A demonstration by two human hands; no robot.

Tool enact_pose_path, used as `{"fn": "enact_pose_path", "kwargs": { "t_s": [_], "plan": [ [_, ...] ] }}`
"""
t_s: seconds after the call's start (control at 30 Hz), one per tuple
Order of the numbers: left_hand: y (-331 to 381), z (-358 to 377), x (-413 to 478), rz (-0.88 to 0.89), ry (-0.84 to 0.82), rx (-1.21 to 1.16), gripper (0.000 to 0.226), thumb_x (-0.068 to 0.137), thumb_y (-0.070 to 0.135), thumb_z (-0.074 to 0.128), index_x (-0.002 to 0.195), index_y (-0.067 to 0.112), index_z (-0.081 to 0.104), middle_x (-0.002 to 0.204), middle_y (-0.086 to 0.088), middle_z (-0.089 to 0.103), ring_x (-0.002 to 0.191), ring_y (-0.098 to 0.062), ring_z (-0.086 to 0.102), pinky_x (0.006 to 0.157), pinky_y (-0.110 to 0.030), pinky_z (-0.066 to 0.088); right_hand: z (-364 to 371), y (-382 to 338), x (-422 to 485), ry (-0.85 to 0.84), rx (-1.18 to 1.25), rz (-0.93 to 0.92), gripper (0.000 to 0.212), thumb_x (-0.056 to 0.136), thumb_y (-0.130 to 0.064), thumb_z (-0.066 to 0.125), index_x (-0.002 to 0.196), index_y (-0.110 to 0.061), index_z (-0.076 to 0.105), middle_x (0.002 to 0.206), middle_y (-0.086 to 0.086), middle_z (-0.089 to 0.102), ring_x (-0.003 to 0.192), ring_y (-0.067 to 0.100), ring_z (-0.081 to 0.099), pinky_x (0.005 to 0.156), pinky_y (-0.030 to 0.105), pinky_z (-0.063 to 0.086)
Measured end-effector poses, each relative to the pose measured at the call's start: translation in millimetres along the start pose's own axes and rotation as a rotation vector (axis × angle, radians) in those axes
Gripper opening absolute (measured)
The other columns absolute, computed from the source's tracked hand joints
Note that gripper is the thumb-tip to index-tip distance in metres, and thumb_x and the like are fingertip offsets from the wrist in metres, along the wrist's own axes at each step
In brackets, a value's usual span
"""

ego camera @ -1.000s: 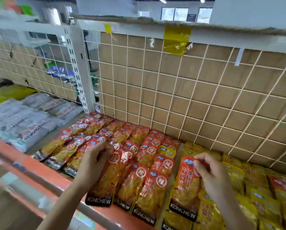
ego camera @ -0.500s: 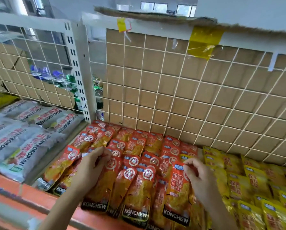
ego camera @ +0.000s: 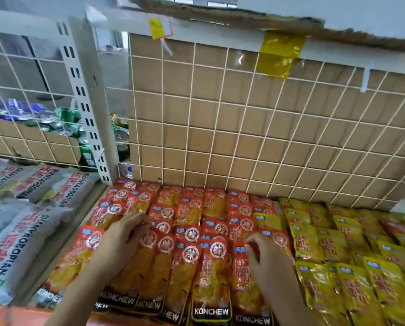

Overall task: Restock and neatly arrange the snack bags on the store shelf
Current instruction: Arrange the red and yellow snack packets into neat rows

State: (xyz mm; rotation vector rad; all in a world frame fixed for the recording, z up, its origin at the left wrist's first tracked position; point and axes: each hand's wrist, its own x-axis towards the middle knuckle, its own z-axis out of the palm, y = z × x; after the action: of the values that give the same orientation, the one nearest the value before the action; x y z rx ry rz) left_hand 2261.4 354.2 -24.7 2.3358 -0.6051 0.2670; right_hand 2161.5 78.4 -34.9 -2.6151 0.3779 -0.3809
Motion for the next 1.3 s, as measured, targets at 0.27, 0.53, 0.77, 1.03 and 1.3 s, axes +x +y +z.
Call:
{"fn": "enact_pose_path", "kwargs": {
  "t_s": [0.27,0.53,0.77,1.03,1.3],
  "plan": [
    [-18.6,0.1,-8.7,0.061,0.085,0.252,0.003,0.086,0.016,0.065,0.085,0.019,0.066,0.083,0.012,0.060,0.059,-0.007,0.054,0.045,-0.003,0.029,31.1,0.5,-2.2,0.188,-0.100,-0.031,0.014,0.076,-0.017,0.072,0.083,-0.022,0.060,0.079,-0.010,0.056,0.073,0.009,0.054,0.064,0.026,0.050],
    [-20.4,11.7,-13.8,0.025,0.104,0.425,0.028,0.084,0.036,0.039,0.089,0.022,0.062,0.087,0.003,0.060,0.081,-0.021,0.055,0.066,-0.037,0.047,32.3,5.6,-4.5,0.193,-0.127,-0.033,0.020,0.072,-0.018,0.075,0.084,-0.024,0.060,0.083,-0.010,0.055,0.078,0.011,0.055,0.069,0.027,0.051],
    [-0.7,21.2,-3.6,0.019,0.084,0.365,0.022,0.075,0.008,0.071,0.092,0.019,0.064,0.091,0.002,0.061,0.083,-0.025,0.061,0.070,-0.039,0.049,12.5,10.3,-0.1,0.222,0.080,0.006,0.013,0.085,-0.016,0.063,0.097,-0.020,0.062,0.095,-0.013,0.054,0.092,0.007,0.050,0.081,0.024,0.042],
    [74.0,70.6,12.3,0.216,-0.138,0.200,0.032,0.085,0.039,0.038,0.104,0.029,0.062,0.103,0.013,0.063,0.093,-0.010,0.062,0.077,-0.029,0.052,-31.2,51.4,27.2,0.092,0.087,0.049,0.022,0.090,-0.017,0.057,0.111,-0.019,0.059,0.102,-0.012,0.052,0.099,0.010,0.053,0.083,0.024,0.041],
    [133.3,130.0,18.7,0.286,-0.465,0.278,0.078,0.078,0.074,-0.001,0.144,0.039,0.023,0.150,0.020,0.020,0.140,-0.005,0.016,0.117,-0.033,0.008,-44.6,69.6,71.1,-0.114,-0.213,-0.027,0.040,0.097,-0.025,0.043,0.136,-0.019,0.044,0.132,0.003,0.050,0.121,0.021,0.046,0.100,0.030,0.038]
  ]
}}
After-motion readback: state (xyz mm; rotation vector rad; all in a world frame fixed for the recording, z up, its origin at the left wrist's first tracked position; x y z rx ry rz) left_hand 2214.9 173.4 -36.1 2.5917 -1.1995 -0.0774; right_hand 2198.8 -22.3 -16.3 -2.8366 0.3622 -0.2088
